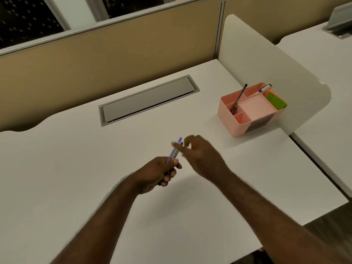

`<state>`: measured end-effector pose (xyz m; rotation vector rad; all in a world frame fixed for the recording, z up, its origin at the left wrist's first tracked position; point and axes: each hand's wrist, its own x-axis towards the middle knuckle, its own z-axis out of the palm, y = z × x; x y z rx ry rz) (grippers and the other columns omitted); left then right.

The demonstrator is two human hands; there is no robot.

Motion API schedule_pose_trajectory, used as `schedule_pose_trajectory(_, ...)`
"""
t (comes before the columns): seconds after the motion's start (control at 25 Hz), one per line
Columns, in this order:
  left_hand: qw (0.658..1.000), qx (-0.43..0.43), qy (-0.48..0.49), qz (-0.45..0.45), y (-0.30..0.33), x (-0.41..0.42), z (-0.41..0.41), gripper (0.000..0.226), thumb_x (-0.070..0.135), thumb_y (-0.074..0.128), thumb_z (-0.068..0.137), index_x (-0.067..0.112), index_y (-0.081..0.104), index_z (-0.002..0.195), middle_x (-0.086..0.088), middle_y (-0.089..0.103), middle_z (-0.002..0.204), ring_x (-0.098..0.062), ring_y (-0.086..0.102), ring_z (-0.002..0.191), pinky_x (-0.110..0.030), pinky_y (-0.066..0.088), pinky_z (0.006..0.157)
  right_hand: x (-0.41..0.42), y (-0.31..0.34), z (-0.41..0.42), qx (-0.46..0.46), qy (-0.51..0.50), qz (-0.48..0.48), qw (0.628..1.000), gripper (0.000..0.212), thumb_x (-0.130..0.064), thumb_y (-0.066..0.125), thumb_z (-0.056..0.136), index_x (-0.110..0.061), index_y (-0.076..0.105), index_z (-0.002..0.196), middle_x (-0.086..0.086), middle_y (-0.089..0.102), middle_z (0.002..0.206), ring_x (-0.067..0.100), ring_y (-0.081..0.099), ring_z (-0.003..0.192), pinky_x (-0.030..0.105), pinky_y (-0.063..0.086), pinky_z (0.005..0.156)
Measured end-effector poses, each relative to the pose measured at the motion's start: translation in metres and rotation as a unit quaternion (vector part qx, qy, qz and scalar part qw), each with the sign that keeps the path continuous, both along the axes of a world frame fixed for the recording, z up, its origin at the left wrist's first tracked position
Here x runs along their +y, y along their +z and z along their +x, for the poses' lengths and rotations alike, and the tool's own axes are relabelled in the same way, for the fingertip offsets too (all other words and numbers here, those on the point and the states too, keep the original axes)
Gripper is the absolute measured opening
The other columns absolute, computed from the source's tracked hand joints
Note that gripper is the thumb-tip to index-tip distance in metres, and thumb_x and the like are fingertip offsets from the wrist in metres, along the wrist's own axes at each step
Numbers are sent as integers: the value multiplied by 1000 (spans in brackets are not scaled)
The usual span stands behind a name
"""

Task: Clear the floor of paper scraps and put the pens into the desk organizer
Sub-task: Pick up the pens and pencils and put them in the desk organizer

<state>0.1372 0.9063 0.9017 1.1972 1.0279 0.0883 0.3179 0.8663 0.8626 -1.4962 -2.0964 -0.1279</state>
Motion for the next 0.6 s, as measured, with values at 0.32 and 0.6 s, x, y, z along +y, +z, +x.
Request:
schedule_pose_trajectory(0.32, 998, -41, 25, 32, 3, -9, 12, 43, 51, 45, 92, 17, 61, 112, -4, 63, 97, -18, 60, 78, -28, 52, 69, -20, -19, 10, 20, -72, -16, 997, 19, -6, 65, 82, -9, 65, 101, 9, 62, 101, 21, 57, 86, 28, 52, 58)
schedule_pose_trajectory(0.6, 800, 364, -33, 476, -83, -3, -52, 93, 73, 43, 77, 25, 9, 150, -8, 4, 160, -32, 1, 146, -58, 16, 112, -10, 16, 91, 362, -343, 52, 865, 13, -13, 66, 85, -1, 68, 90, 13, 72, 88, 13, 61, 79, 16, 47, 71)
